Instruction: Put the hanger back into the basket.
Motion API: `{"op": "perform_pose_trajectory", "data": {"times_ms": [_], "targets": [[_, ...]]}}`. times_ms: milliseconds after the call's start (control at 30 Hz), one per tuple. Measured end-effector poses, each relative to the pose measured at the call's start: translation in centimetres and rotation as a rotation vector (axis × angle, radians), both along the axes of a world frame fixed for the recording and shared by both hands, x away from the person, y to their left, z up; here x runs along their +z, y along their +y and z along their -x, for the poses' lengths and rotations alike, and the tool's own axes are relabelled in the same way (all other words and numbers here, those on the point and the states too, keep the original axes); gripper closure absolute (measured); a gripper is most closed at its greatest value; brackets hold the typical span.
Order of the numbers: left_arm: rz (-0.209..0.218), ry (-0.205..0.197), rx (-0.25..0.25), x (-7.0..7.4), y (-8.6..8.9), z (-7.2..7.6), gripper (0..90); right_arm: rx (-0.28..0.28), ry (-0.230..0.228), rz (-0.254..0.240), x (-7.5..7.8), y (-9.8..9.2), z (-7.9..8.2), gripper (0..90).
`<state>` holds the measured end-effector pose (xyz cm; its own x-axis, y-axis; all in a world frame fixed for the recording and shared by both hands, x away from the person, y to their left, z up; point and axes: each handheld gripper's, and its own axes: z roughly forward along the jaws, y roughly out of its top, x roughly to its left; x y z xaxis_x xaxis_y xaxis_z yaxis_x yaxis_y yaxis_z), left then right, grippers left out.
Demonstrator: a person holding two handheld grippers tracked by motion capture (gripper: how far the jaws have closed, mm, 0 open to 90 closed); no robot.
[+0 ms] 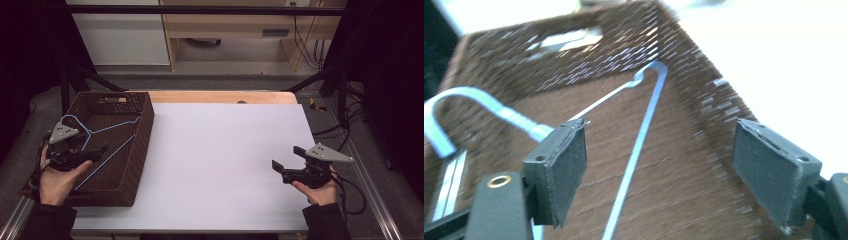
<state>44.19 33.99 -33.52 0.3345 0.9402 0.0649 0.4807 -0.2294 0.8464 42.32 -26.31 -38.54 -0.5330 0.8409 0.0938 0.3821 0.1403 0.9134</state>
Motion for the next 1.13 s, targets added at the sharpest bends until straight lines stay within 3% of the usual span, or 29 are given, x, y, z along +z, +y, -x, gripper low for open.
{"op": "perform_pose_trajectory", "data": {"times_ms": [300, 467, 667, 800, 933, 1000, 1133], "targets": [[0.04, -0.08, -0.141, -0.4, -4.6, 1.6, 12.7, 0.004, -0.004, 0.0, 0.0, 0.0, 0.0, 6.7], [0.088, -0.083, -0.204, -1.2, -6.3, 2.2, 11.1, 0.008, -0.007, -0.005, 0.0, 0.0, 0.0, 6.1], [0.09, -0.079, -0.294, -2.4, -8.1, 2.7, 9.8, 0.014, -0.013, -0.003, -0.1, 0.0, 0.0, 5.6], [0.089, -0.076, -0.318, -3.1, -8.9, 2.7, 8.8, 0.021, -0.017, -0.002, -0.1, -0.1, 0.1, 5.8], [0.119, -0.077, -0.319, -4.0, -9.1, 2.8, 8.8, 0.025, -0.017, -0.002, -0.1, 0.0, 0.1, 6.3], [0.109, -0.061, -0.326, -4.2, -9.2, 2.7, 8.8, 0.028, -0.014, -0.01, -0.2, -0.1, 0.1, 6.4], [0.114, -0.081, -0.325, -4.1, -9.2, 2.9, 8.8, 0.026, -0.012, -0.012, -0.3, -0.3, 0.0, 6.6]]}}
